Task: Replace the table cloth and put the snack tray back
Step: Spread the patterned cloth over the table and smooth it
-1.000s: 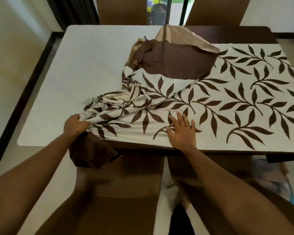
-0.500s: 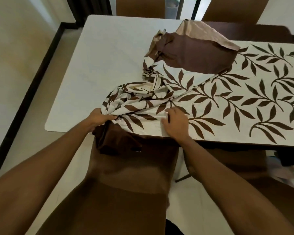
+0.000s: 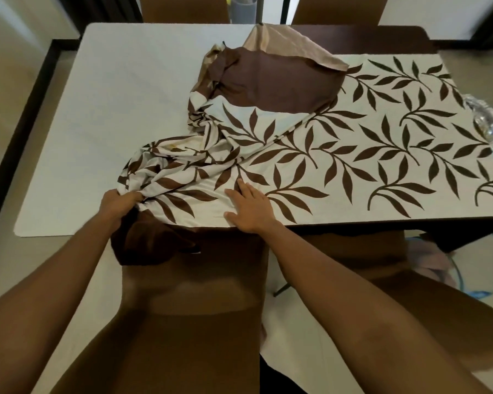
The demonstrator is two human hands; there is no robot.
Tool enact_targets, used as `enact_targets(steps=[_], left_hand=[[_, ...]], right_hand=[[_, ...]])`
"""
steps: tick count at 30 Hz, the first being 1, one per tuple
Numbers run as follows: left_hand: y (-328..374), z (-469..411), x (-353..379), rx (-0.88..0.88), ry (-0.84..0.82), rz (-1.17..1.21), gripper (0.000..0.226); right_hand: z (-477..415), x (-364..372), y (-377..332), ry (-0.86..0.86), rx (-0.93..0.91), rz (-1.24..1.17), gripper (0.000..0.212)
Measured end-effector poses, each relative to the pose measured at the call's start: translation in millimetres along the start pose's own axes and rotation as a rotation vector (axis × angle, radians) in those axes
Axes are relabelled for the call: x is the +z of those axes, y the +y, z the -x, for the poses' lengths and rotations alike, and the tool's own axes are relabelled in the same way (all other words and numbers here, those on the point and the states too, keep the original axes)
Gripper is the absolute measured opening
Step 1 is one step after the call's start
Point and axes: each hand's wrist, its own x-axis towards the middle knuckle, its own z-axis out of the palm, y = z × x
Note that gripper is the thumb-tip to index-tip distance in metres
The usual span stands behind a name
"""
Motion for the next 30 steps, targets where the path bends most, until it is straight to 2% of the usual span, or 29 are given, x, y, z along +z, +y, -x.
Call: enact_targets(steps=[10,20,25,28,30], left_hand=[[2.9,1.6,10.2,0.000,0.033,0.012,0.044],[-1.2,-1.8,8.4,0.022,-0.024,0.043,0.047],[3.3,-9.6,-14.6,0.001,-0.249,-0.010,0.061],[12.3,-13.8,-24.4,-0.018,-0.384,0.015,0.033],[15.9,-23.4,-29.9,-0.056,-0.433,0.064,0.039]], right_hand=[[-0.3,10.0,6.0,-0.001,-0.025,-0.027,0.069],[1.1,33.8,-3.6,0.218,0.056,-0.103,0.064],[-6.8,30.4,-45.3,0.397,0.218,-0.156,0.051],[-22.3,29.4,-89.4,0.460,0.206,-0.203,0.047],[-35.1,39.2,-117.4,0.410,0.223,-0.237,0.051]])
